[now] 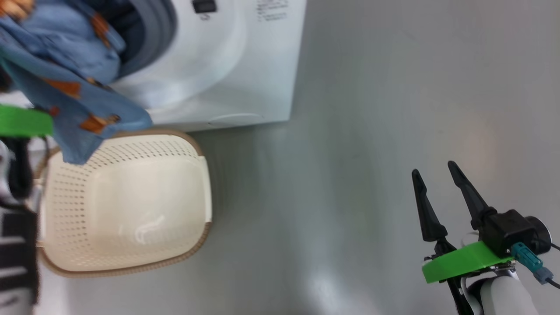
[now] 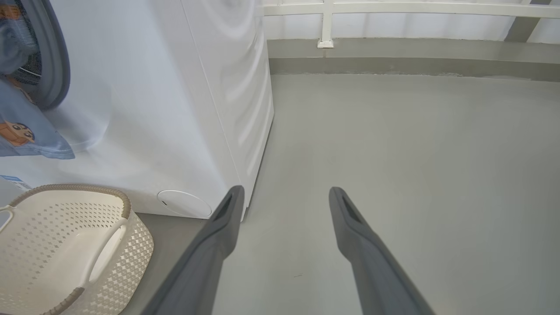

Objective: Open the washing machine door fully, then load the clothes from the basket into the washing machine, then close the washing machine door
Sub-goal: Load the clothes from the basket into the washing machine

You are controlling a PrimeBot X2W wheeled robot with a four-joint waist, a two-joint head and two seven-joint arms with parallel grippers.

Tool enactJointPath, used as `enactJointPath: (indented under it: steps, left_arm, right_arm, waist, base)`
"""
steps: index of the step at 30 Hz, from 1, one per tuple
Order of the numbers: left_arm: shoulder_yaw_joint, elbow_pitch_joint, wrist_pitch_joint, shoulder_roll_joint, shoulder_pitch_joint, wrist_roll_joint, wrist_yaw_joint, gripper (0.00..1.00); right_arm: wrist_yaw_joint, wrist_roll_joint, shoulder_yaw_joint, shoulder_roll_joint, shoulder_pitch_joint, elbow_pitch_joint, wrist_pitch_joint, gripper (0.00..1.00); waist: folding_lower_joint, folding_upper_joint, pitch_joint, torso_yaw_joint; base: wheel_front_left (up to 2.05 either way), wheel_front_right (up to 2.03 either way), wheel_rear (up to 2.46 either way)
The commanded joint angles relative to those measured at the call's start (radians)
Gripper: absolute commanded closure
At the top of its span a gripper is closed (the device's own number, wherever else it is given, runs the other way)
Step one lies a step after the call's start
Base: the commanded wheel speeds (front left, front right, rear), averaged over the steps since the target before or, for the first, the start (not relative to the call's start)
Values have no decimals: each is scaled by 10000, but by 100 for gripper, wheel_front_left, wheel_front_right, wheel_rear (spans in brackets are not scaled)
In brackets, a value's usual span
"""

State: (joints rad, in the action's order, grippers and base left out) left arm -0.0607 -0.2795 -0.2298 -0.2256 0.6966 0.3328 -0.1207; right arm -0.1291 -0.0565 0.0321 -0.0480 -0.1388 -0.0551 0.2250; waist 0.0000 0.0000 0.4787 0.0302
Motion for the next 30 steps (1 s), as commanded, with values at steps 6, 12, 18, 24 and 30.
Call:
enactJointPath:
  steps: [6, 12, 18, 24, 30]
  left_arm:
    - [-108, -802, 649, -1620, 2126, 366, -88, 100]
    - [1166, -1856, 956, -3480, 4128, 538, -97, 100]
    - [1934, -2984, 990, -4343, 5828, 886, -98, 100]
    - [2636, -4216, 833, -4554, 7236, 923, -98, 100]
    - [3378, -5089, 401, -4592, 8238, 575, -99, 100]
  right_arm:
    - [-16, -201, -419, -22, -394, 89, 262, 0]
    - [-16, -407, -524, -22, -701, 6, 346, 0]
    - [-16, -562, -661, -22, -921, 7, 363, 0]
    - [-16, -688, -825, -22, -1109, 75, 365, 0]
    - [-16, -734, -849, -22, -1208, 93, 366, 0]
  waist:
    - [0, 0, 1584, -1122]
    - [0, 0, 2456, -1656]
    - [0, 0, 2942, -1912]
    - [0, 0, 3202, -2070]
    - [0, 0, 3368, -2135]
  base:
    - [0, 0, 0]
    - [0, 0, 0]
    - [0, 0, 0]
    - [0, 0, 0]
    - [0, 0, 0]
